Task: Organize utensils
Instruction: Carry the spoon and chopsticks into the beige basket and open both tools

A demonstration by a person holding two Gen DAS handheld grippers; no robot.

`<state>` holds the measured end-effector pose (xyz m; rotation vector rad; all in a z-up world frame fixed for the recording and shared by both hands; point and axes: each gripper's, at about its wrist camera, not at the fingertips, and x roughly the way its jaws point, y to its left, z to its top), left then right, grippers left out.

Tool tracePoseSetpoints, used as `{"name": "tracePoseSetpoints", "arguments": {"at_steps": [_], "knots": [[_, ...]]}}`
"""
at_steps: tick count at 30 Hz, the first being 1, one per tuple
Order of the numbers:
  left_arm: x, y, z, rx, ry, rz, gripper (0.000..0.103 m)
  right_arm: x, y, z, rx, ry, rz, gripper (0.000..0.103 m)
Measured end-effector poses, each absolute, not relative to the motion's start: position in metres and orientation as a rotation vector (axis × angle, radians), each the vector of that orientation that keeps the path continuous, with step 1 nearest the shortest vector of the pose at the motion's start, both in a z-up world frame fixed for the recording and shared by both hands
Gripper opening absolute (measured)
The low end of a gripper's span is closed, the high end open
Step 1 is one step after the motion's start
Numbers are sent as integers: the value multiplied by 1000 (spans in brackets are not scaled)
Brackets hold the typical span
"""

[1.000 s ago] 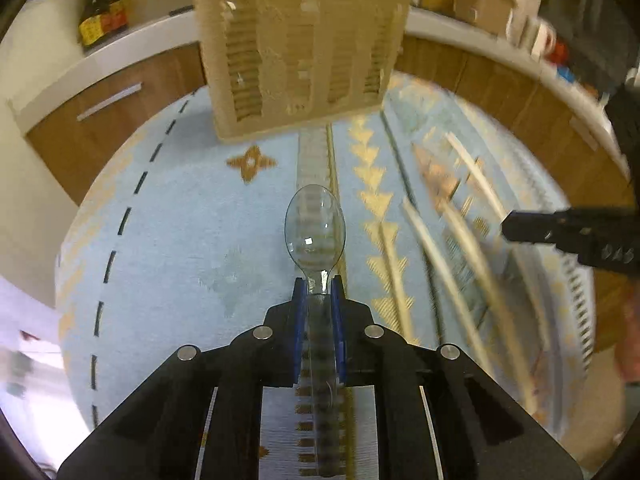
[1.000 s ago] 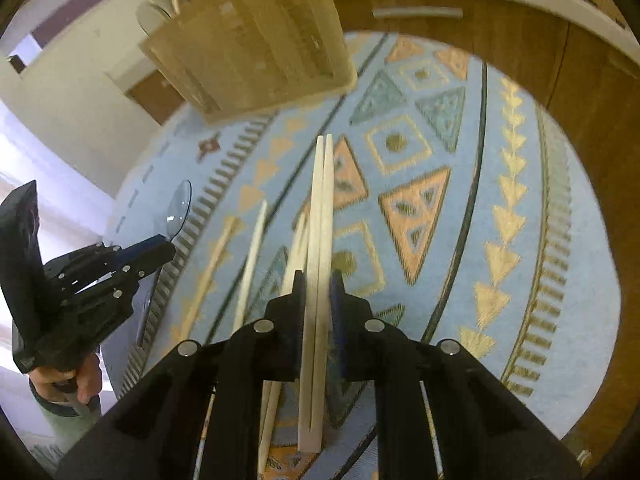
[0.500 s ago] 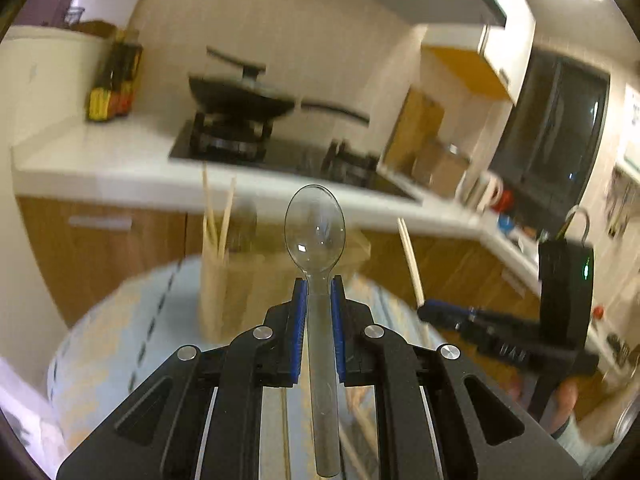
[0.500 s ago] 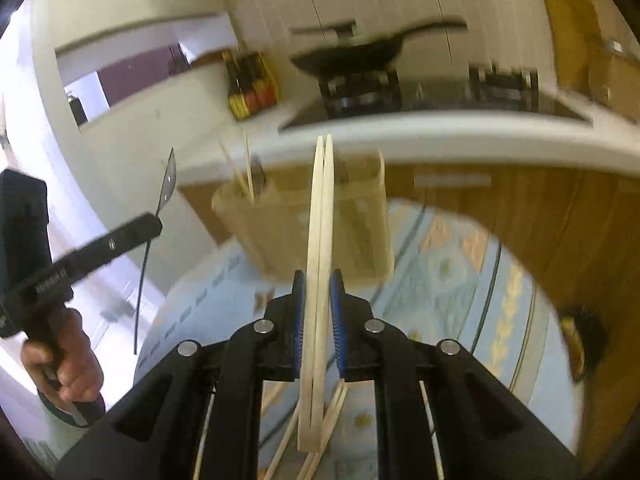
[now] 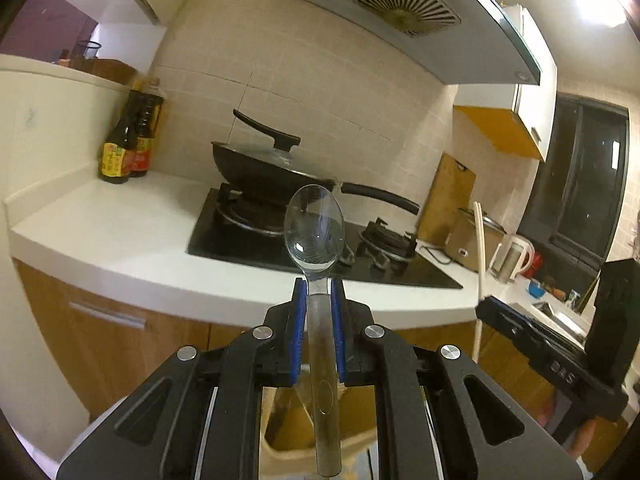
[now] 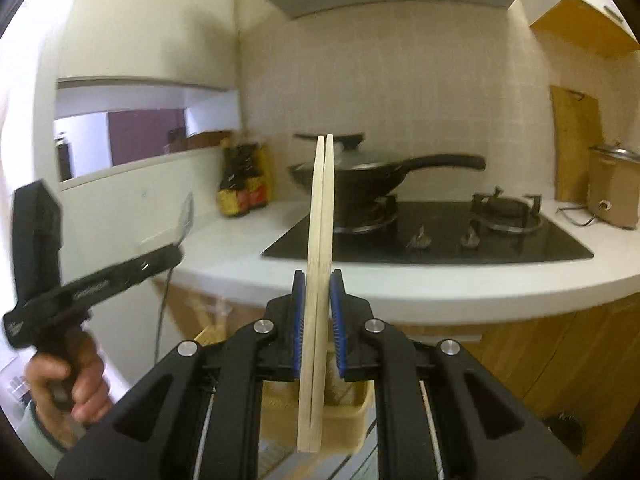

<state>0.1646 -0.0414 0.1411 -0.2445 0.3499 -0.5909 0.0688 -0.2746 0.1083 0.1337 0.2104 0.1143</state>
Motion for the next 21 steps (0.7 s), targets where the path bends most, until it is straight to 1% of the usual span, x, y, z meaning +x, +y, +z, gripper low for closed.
{"name": "tracePoseSetpoints", "arguments": {"at_steps": [6,15,17,18,19,20,21], "knots": [[186,-52,117,-218,296,-526,11,117,-280,94,121,225,69,10],[182,-51,88,-195,209,-464,11,126,-278,61,112,190,37,11],[175,-49,86,-188,191,-469,17,125,-280,55,124,204,41,11],[172,-47,85,-188,190,-479,21,122,-281,53,132,208,42,11],[170,-46,85,-191,199,-489,23,118,-284,52,147,210,46,11],[167,-44,84,-192,206,-498,23,114,-286,53,155,210,50,12],[163,-42,83,-190,214,-506,27,107,-288,53,160,212,53,15]]}}
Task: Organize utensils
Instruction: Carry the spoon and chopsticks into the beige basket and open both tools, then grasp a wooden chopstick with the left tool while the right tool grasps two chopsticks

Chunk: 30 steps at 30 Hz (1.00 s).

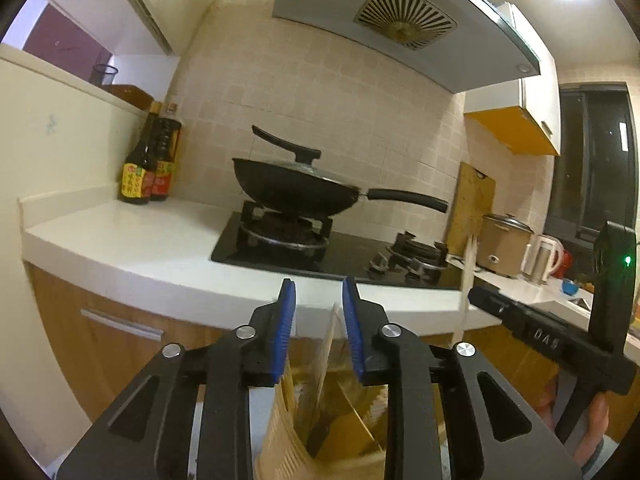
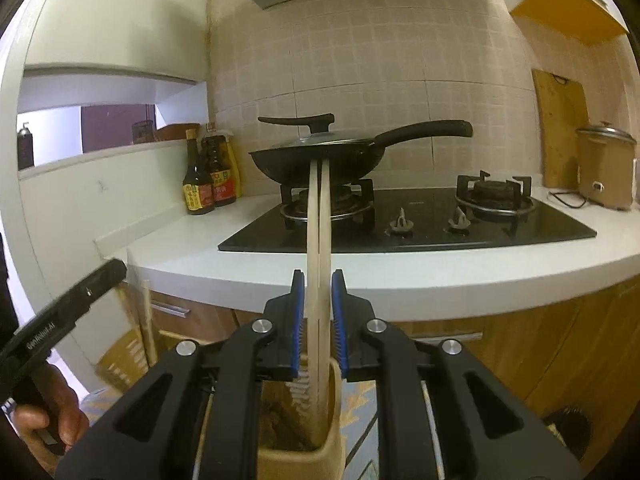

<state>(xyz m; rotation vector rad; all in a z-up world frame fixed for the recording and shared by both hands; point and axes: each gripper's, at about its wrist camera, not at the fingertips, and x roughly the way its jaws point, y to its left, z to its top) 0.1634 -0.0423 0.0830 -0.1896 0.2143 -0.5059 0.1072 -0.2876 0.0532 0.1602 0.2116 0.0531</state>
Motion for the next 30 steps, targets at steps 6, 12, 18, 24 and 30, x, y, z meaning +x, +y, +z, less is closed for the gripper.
{"name": "tracePoseSetpoints", "arguments": {"at_steps": [6,12,18,24,30], "knots": [[138,-27,79,-222,275,-552,52,60,-288,55,150,239,69,18],[102,-10,72,-276,376,-618,70,13,-289,42,201,326,124,32],[68,-9,51,-266,528,-686,71,-18,-277,11,241,506,157,32],[36,-24,21,-151,684,-688,69,-45,-262,-29,266,655,169,32],[17,-43,-9,-19,825,-705,68,-59,-248,-73,307,838,171,32]]}}
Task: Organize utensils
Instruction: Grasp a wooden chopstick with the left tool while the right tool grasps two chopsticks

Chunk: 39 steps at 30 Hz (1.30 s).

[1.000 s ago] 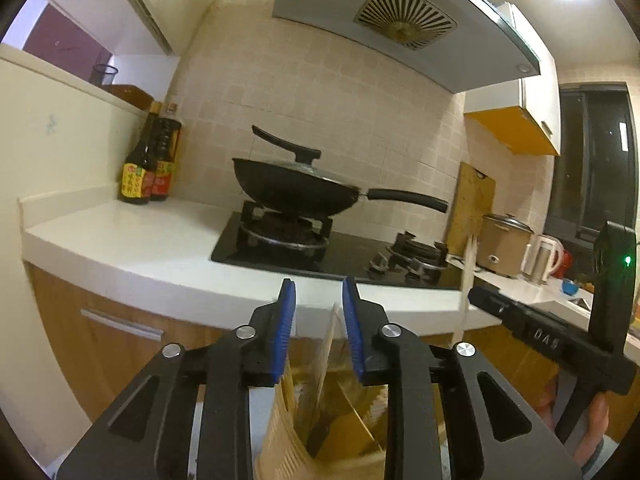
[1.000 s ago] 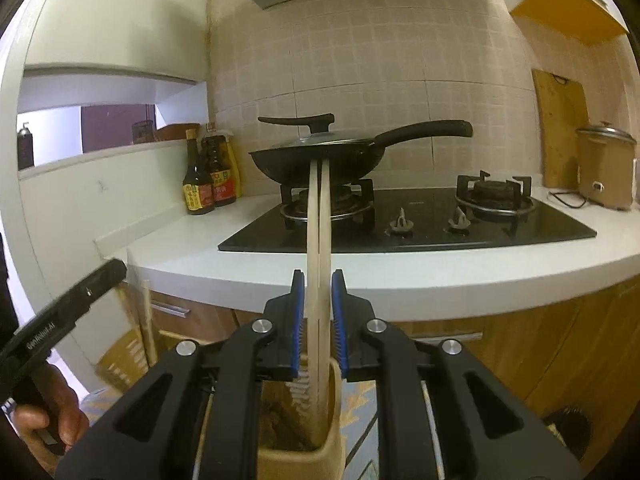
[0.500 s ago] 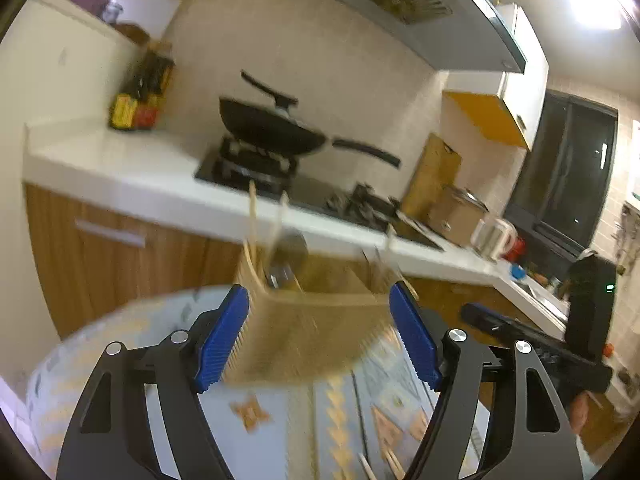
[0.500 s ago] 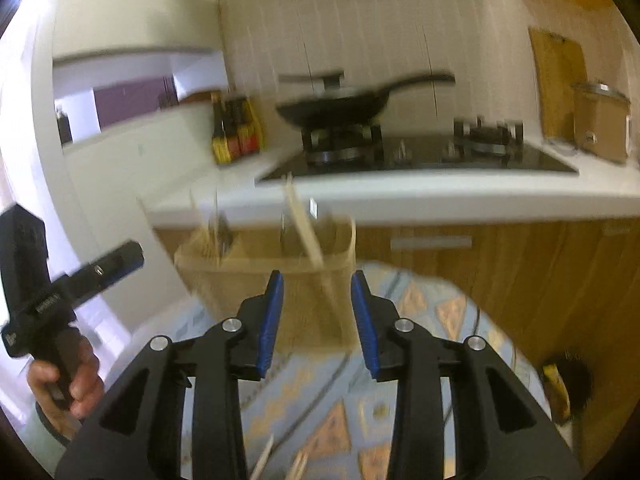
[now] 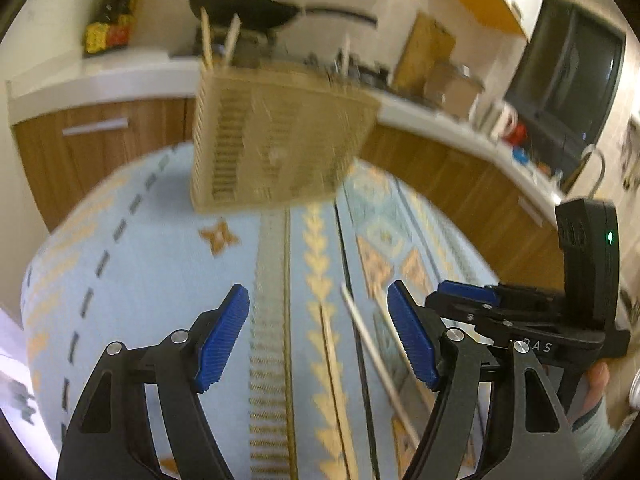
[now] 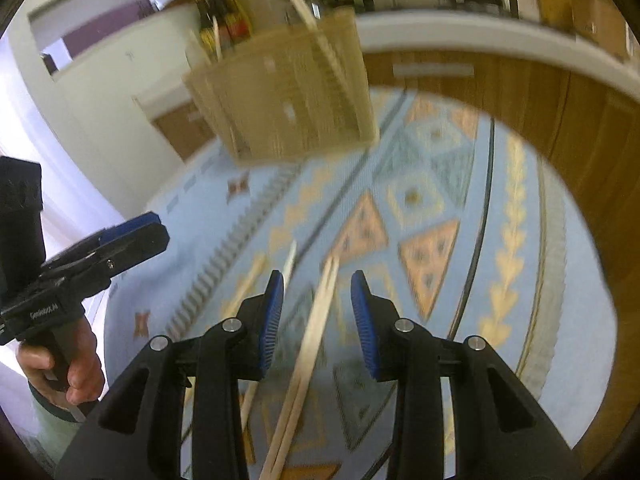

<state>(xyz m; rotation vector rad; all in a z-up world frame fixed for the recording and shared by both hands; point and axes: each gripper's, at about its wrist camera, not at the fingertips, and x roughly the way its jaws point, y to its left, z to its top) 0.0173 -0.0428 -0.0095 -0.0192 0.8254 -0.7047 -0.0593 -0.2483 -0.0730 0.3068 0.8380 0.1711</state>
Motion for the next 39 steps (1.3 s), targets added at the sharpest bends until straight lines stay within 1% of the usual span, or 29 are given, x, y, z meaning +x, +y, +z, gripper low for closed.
{"name": "tracePoseSetpoints", "arguments": {"at_steps": [3,4,8,10,13,17,20,25,27,30,36,39], "knots": [[10,-52,-26,47,887,-728,65,-59,-240,-94,306,966,156,32],[9,-56,-30,62,904,-732,61,-60,-238,-101,320,996,167,31],[3,-66,-47,121,969,-734,54,-68,-226,-101,285,1008,122,31],[0,-71,-54,173,992,-722,46,-68,-221,-102,290,1023,132,31],[-3,-79,-60,212,1016,-715,38,-69,-210,-101,235,1025,89,31],[-4,-84,-62,238,1012,-701,38,-70,-204,-101,196,1019,62,31],[-6,-87,-62,265,1002,-685,35,-71,-200,-101,158,1008,43,31],[-9,-93,-61,313,979,-663,34,-73,-188,-103,66,980,5,23],[-11,-96,-61,335,970,-654,34,-75,-188,-103,55,980,17,17],[-16,-101,-63,402,950,-620,29,-77,-190,-103,48,987,32,12],[-20,-107,-63,450,939,-614,19,-80,-197,-104,68,993,39,11],[-21,-108,-64,456,938,-615,17,-81,-200,-104,66,992,43,11]]}}
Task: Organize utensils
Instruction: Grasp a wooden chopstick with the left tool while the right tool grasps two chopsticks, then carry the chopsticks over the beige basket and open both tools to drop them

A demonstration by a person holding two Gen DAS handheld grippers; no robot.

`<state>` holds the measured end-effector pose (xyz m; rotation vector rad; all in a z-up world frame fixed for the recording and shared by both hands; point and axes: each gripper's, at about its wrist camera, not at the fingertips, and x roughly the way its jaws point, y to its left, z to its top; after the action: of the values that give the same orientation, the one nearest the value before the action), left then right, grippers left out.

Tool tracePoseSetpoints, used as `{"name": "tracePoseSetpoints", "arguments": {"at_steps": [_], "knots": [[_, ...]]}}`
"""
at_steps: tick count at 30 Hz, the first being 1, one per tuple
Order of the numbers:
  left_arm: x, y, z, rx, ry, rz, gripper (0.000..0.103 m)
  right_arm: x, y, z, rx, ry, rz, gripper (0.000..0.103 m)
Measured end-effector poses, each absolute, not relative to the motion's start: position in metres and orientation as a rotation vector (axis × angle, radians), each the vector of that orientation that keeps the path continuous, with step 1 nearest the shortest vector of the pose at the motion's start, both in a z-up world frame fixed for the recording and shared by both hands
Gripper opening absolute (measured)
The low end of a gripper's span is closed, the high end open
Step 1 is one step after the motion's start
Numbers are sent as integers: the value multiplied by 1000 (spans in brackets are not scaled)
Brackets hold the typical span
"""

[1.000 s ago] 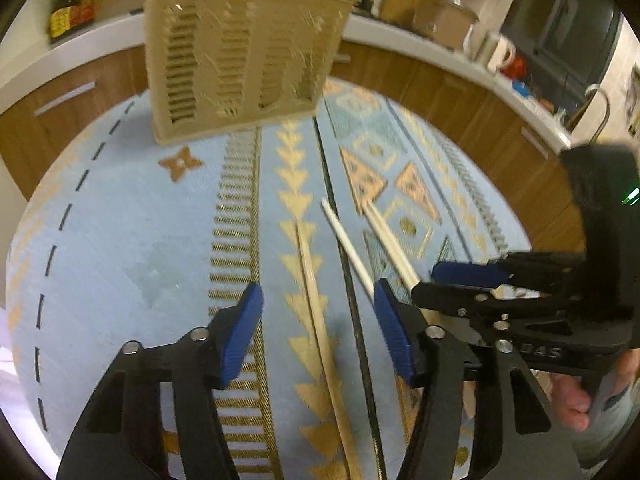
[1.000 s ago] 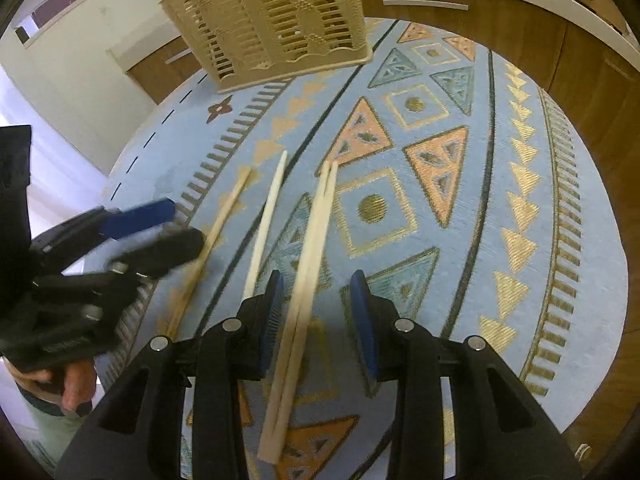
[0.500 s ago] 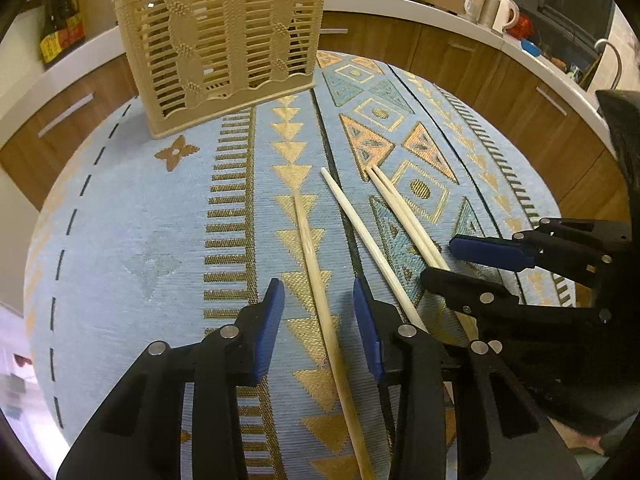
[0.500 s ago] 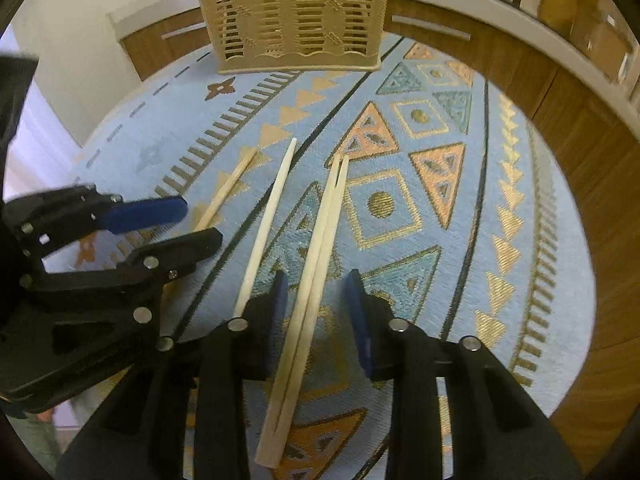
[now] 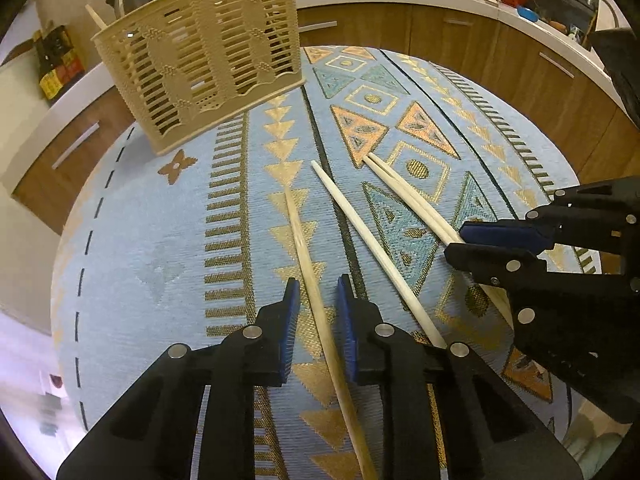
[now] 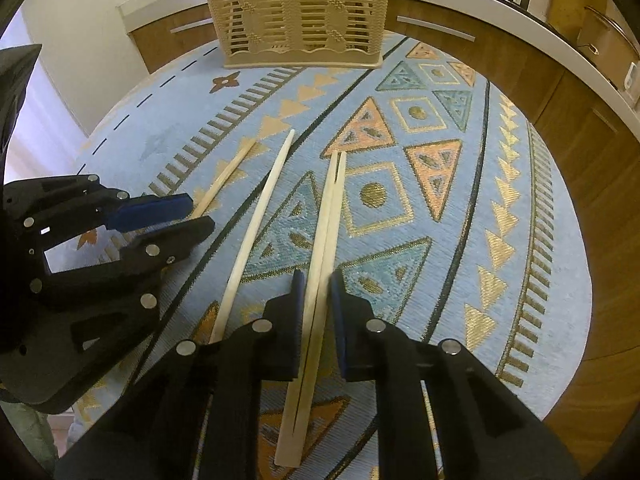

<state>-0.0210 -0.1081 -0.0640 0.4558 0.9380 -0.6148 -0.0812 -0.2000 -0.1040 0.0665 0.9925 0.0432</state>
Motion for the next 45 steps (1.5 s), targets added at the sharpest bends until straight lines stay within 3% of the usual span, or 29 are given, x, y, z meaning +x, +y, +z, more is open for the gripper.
{"name": "tracePoseSetpoints", "arguments": {"at_steps": [2,4,7,23,45], "knots": [[-22,-108,-64,457,936,-613,15,-82,-203,-104,71,992,45,10],[-22,-106,-64,458,931,-598,6,-82,-205,-105,82,992,51,10],[-19,-101,-64,424,936,-598,4,-83,-210,-104,113,992,66,10],[-9,-65,-34,151,889,-673,4,-92,-228,-82,169,876,138,10],[30,-22,76,-65,559,-661,4,-61,-237,-4,96,636,164,10]]}}
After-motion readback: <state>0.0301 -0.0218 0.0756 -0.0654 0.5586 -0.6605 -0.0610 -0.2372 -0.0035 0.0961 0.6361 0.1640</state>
